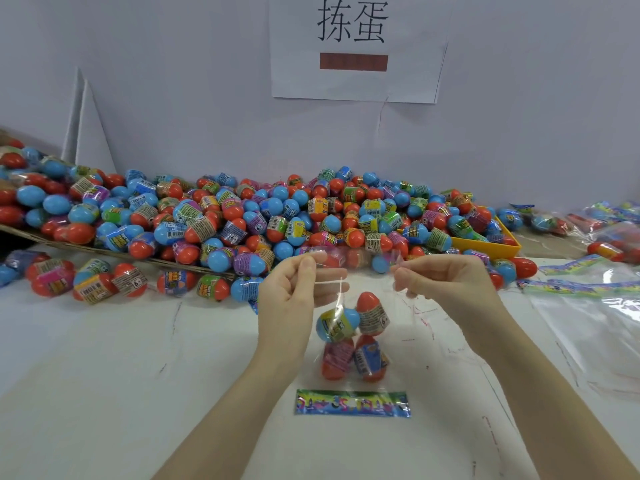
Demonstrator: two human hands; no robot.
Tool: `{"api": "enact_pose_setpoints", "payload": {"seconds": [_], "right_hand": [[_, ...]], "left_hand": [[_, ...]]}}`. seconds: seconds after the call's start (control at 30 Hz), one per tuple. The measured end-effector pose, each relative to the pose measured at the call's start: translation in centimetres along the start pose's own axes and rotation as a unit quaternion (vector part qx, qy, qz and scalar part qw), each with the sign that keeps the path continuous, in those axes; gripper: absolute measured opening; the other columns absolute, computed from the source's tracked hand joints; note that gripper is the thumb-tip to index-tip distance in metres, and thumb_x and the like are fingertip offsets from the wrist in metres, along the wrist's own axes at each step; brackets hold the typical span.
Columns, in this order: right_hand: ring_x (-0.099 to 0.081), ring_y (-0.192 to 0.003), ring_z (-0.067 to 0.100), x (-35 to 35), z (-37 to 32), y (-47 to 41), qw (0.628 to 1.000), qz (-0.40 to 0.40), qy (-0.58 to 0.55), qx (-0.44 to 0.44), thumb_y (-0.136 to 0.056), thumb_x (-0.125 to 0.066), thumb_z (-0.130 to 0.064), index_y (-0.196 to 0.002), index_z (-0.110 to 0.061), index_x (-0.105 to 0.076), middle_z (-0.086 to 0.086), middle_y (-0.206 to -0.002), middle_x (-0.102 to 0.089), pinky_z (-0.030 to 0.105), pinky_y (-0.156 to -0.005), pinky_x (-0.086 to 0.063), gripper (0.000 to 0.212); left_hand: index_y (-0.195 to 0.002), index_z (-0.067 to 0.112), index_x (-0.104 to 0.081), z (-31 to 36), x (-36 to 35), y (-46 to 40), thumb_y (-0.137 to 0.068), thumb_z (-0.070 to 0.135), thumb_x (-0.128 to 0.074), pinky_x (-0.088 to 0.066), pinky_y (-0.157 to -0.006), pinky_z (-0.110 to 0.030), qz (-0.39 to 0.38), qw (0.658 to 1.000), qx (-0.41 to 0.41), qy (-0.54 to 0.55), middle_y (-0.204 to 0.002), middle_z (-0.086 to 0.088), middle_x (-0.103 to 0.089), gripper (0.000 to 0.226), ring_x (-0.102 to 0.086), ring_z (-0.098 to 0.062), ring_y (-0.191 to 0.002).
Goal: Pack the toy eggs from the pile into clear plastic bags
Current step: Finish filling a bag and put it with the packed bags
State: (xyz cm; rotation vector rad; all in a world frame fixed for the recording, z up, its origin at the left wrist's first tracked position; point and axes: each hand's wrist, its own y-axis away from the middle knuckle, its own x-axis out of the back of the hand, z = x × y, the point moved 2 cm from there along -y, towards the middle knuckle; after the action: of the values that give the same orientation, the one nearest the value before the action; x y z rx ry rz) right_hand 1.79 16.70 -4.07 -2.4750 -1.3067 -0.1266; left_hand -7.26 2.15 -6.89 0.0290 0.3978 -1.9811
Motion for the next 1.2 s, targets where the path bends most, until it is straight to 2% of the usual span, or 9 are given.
{"api": "enact_pose_setpoints", "payload": {"seconds": [0.33,0.43,0.53,0.63,0.7,0.8,0.93,1.07,1.2], "right_hand": [[-0.054,-0.056,0.004,2.7,0.5,-0.3,0.982,0.164,0.019,-0.096,-0.077,-0.069,-0.009,-0.056,-0.02,-0.067,-0.006,-0.049,-0.063,0.019,-0.052,-0.04,0.024],[-0.056,-0.085,0.022,4.4,1.0,-0.1,0.939,0.27,0.192,-0.097,-0.081,-0.068,-0.014,-0.092,-0.011,-0.072,0.007,-0.091,-0.07,0.038,-0.078,-0.045,0.012],[-0.033,-0.128,0.034,5.0,1.6,-0.2,0.857,0.169,0.432,-0.225,-0.078,-0.072,-0.031,-0.141,-0.025,-0.036,0.008,-0.145,-0.038,0.054,-0.101,-0.028,0.073],[-0.011,-0.139,0.031,5.2,2.0,-0.4,0.829,0.101,0.489,-0.251,-0.081,-0.06,-0.05,-0.143,-0.032,-0.026,0.001,-0.156,-0.009,0.055,-0.105,-0.019,0.073],[-0.01,-0.139,0.026,5.2,1.8,-0.3,0.844,0.131,0.476,-0.208,-0.087,-0.046,-0.055,-0.116,-0.033,-0.059,0.0,-0.154,-0.019,0.053,-0.105,-0.015,0.039],[-0.03,-0.123,0.022,5.3,1.9,-0.3,0.867,0.189,0.444,-0.127,-0.093,-0.041,-0.046,-0.07,-0.02,-0.068,0.0,-0.126,-0.052,0.045,-0.1,-0.017,0.043],[-0.054,-0.065,0.014,5.0,1.4,-0.3,0.914,0.211,0.343,-0.059,-0.096,-0.044,-0.019,-0.125,-0.011,-0.056,0.007,-0.085,-0.061,0.025,-0.067,-0.042,0.032],[-0.059,-0.081,0.012,4.8,1.6,-0.4,0.925,0.187,0.326,-0.057,-0.084,-0.06,0.004,-0.147,-0.019,-0.018,0.013,-0.112,-0.064,0.022,-0.068,-0.044,0.079],[-0.019,-0.14,0.03,4.8,1.8,-0.2,0.898,0.167,0.405,-0.032,-0.06,-0.083,0.001,-0.145,-0.035,0.002,0.001,-0.156,0.011,0.037,-0.096,-0.04,0.125]], "left_hand": [[-0.087,0.015,-0.06,-0.3,0.7,-0.5,-0.099,0.01,-0.037,-0.051,-0.052,-0.015,0.05,0.998,0.024,0.012,-0.063,0.009,-0.071,0.026,-0.068,-0.008,-0.057],[-0.085,0.014,-0.06,-0.1,1.1,-0.8,-0.099,0.011,-0.038,-0.052,-0.053,-0.015,0.055,0.998,0.025,0.019,-0.064,0.008,-0.071,0.026,-0.068,-0.009,-0.057],[-0.085,0.014,-0.061,-0.1,0.7,-0.5,-0.099,0.011,-0.038,-0.051,-0.053,-0.014,0.029,0.999,0.036,0.017,-0.064,0.008,-0.072,0.027,-0.068,-0.008,-0.058],[-0.086,0.014,-0.061,-0.2,0.6,-0.5,-0.099,0.01,-0.038,-0.051,-0.053,-0.014,0.022,0.999,0.041,0.021,-0.065,0.007,-0.072,0.026,-0.068,-0.008,-0.059],[-0.087,0.014,-0.061,-0.2,0.6,-0.6,-0.098,0.01,-0.038,-0.051,-0.054,-0.014,0.022,0.999,0.042,0.021,-0.065,0.007,-0.072,0.026,-0.068,-0.008,-0.059],[-0.087,0.013,-0.061,-0.2,0.5,-0.5,-0.098,0.011,-0.038,-0.051,-0.053,-0.014,0.016,0.999,0.045,0.019,-0.064,0.007,-0.071,0.026,-0.068,-0.007,-0.058],[-0.087,0.013,-0.062,-0.2,0.5,-0.5,-0.098,0.011,-0.038,-0.051,-0.053,-0.014,0.014,0.999,0.046,0.015,-0.065,0.007,-0.072,0.026,-0.068,-0.008,-0.059],[-0.088,0.013,-0.062,-0.3,0.6,-0.5,-0.098,0.012,-0.039,-0.051,-0.053,-0.014,0.011,0.999,0.045,0.009,-0.066,0.008,-0.072,0.026,-0.068,-0.008,-0.06],[-0.087,0.014,-0.062,-0.3,0.5,-0.5,-0.098,0.012,-0.039,-0.051,-0.054,-0.014,0.004,0.999,0.045,0.007,-0.066,0.008,-0.072,0.026,-0.068,-0.008,-0.06]]}}
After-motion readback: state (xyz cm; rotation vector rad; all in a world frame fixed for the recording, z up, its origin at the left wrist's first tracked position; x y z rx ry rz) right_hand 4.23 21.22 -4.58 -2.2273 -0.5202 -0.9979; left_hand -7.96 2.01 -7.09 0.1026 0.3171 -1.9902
